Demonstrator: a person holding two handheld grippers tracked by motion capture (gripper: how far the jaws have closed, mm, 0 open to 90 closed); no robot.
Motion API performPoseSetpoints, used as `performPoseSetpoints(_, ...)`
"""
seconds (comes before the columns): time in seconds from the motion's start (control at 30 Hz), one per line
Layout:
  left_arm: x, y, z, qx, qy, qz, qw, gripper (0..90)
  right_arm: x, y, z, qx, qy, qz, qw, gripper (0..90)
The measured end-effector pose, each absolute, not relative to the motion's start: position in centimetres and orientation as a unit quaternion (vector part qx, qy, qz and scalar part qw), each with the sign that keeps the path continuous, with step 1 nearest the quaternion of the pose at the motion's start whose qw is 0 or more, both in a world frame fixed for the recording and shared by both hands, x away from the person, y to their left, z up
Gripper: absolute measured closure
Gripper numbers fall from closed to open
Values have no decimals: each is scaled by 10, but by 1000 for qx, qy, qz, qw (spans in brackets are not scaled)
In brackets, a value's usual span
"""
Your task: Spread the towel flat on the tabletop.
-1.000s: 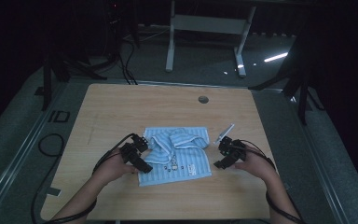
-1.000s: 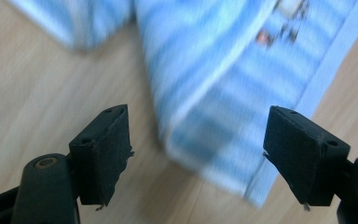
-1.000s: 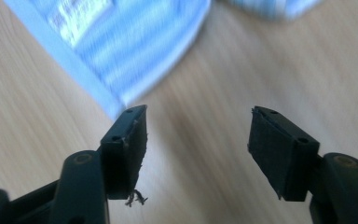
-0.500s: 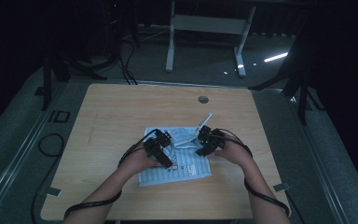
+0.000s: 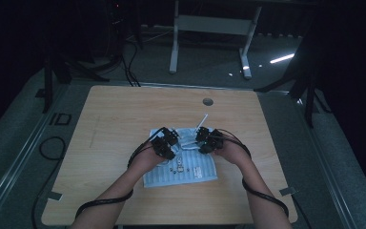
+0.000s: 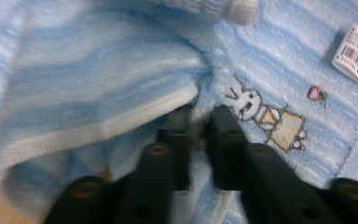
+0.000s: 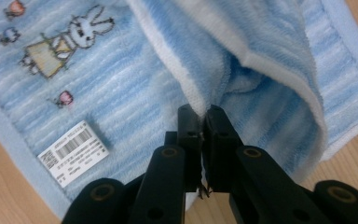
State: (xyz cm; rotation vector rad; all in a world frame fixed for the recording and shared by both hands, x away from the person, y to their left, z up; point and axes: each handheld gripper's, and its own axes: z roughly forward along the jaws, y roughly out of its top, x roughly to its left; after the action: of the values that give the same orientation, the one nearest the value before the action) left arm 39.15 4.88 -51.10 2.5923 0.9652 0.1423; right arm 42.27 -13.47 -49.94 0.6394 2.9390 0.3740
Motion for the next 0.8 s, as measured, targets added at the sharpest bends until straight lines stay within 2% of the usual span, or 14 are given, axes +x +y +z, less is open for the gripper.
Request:
performPoseSetpoints(0.33,386,65,-477,907,350,79,220,864,411,-149,-476,210,963,150,82,877)
performPoseSetpoints(0.7,385,108,-445,884,384,115,242,869,393,-190,-439,226,945,207,111,875)
performPoseSetpoints(0.77,385,111,-443,883,385,108,245,868,392,-192,-436,229,944,210,115,874)
performPoseSetpoints(0.8,384,120,-441,878,392,122,247,869,385,-206,-428,238,936,226,126,873)
